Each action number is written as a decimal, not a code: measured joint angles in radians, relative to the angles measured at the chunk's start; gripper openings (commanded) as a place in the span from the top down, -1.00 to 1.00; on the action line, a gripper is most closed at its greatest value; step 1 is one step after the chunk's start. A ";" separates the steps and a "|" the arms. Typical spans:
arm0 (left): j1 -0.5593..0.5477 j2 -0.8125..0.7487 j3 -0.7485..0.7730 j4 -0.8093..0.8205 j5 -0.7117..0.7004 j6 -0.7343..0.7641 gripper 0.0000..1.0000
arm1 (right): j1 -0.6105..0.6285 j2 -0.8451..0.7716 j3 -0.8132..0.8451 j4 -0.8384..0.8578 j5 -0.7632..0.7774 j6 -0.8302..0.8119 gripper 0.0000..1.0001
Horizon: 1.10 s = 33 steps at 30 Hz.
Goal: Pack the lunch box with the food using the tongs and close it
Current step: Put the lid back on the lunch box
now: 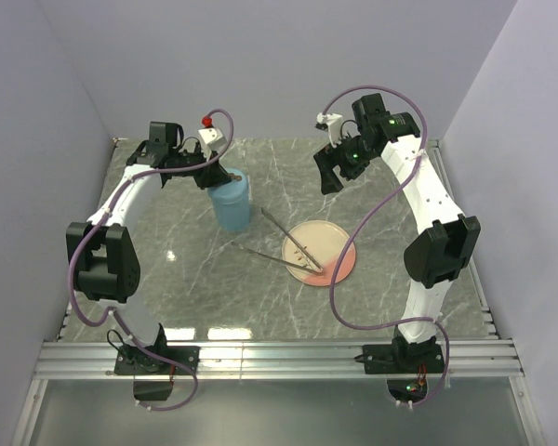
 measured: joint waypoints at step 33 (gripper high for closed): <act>0.000 0.051 0.010 0.006 0.009 0.051 0.99 | 0.005 0.021 0.000 0.000 0.010 0.003 -0.86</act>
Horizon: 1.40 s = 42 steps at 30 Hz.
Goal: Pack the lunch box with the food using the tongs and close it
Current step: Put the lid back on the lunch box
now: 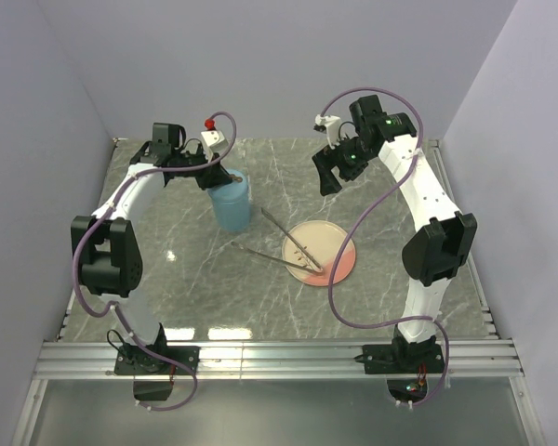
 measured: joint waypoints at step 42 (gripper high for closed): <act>0.002 0.002 0.014 -0.030 -0.029 0.037 0.39 | 0.000 0.000 -0.012 0.000 0.000 -0.003 -0.88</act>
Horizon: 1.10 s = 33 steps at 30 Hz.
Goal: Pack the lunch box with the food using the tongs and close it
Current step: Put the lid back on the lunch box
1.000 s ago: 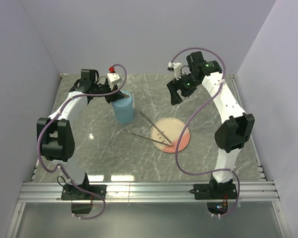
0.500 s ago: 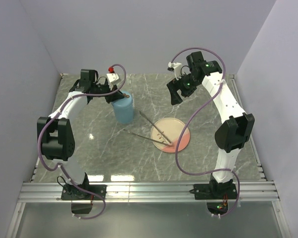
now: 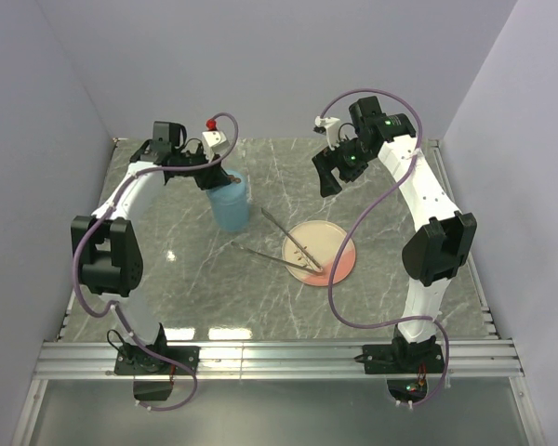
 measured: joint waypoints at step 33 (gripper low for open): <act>-0.081 0.066 0.396 -0.408 -0.367 -0.174 -0.06 | 0.000 0.000 -0.001 -0.008 -0.001 -0.017 -0.90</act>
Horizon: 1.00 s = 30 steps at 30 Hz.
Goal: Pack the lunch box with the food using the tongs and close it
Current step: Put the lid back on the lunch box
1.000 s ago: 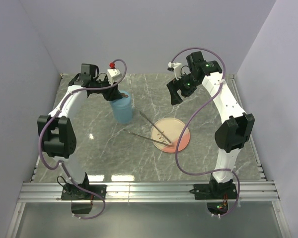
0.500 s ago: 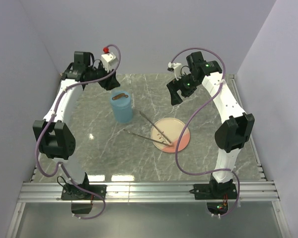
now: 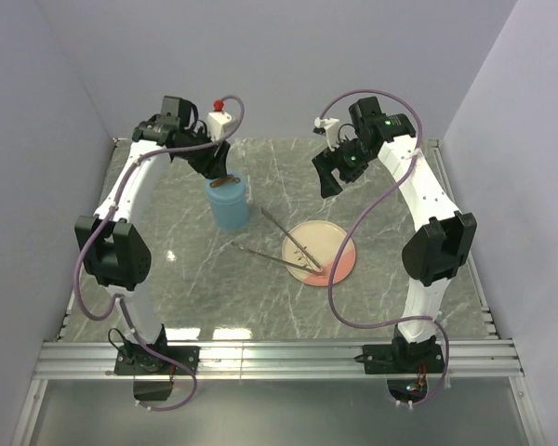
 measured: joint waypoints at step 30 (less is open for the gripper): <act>-0.037 0.068 0.107 -0.082 -0.088 -0.019 -0.27 | 0.000 0.000 0.000 -0.003 0.001 -0.006 -0.90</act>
